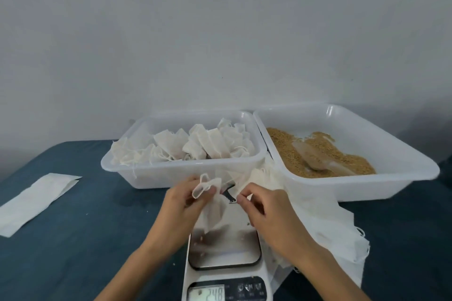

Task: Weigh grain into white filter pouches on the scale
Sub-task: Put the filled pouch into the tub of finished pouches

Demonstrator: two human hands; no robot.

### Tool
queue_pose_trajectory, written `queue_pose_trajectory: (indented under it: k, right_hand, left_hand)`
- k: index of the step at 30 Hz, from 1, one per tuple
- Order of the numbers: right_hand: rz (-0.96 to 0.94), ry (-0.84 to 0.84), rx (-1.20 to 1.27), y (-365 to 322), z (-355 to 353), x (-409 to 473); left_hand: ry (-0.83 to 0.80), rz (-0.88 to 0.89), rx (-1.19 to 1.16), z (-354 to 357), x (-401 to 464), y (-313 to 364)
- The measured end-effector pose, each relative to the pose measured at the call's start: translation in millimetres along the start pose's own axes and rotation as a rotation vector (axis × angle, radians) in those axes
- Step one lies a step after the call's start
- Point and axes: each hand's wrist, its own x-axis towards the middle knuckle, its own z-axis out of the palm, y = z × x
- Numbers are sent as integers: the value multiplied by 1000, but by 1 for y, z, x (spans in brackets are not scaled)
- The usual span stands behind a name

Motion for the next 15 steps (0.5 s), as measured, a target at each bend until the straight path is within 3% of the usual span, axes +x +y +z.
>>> queue_pose_trajectory:
  k: [4,10,15]
  right_hand:
    - [28,9,16,1,-2,0]
    - [36,1,14,1,-2,0]
    - [31,10,17,1,-2,1]
  left_hand:
    - [135,-97,-144,-15,39,13]
    - [298,-51,-96,-42,115,20]
    - [316,-143,66,-60,177,7]
